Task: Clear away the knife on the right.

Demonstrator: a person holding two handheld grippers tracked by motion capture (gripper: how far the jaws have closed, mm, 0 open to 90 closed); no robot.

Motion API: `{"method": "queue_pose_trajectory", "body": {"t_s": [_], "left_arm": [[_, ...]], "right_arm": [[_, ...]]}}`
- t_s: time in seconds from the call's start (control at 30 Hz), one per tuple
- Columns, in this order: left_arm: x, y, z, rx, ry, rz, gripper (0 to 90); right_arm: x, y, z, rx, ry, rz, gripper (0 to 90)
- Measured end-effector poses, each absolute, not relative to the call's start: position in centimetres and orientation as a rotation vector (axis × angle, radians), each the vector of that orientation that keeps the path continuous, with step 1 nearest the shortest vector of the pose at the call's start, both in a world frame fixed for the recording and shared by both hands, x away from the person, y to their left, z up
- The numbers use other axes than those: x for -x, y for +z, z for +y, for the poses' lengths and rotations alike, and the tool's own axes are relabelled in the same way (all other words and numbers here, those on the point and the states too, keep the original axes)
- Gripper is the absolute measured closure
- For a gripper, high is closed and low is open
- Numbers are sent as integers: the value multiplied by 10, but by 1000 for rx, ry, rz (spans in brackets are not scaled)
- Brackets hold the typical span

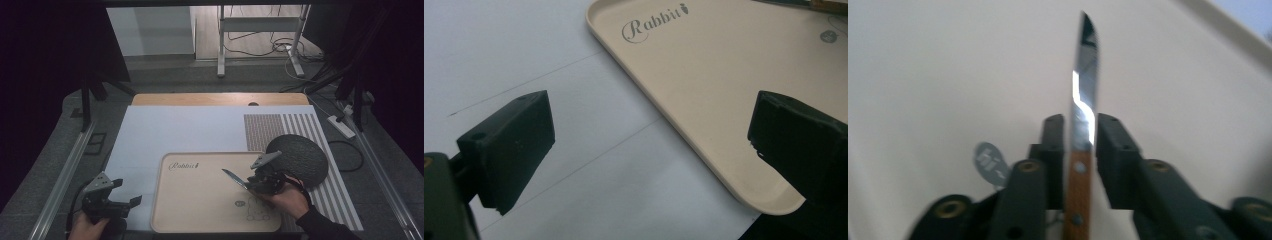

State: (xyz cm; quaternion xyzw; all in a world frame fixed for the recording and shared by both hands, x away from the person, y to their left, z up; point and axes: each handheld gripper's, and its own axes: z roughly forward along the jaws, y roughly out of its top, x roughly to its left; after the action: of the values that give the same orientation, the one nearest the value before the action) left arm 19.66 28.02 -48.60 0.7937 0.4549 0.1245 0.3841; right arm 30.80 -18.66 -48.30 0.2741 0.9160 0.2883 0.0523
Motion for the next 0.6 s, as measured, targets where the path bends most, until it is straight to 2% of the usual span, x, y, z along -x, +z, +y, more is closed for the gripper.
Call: {"method": "queue_pose_trajectory", "body": {"t_s": [0.07, 0.27, 0.6], "left_arm": [[-196, -486, 280, -2023, 319, 1160, 49], [-196, -486, 280, -2026, 322, 1159, 49], [-196, -486, 279, -2031, 325, 1155, 49]], "right_arm": [[-305, -484, -177, -747, 856, 2830, 892], [-312, -499, -155, -623, 706, 2880, 894], [-322, -502, -175, -752, 705, 2879, 894]]}}
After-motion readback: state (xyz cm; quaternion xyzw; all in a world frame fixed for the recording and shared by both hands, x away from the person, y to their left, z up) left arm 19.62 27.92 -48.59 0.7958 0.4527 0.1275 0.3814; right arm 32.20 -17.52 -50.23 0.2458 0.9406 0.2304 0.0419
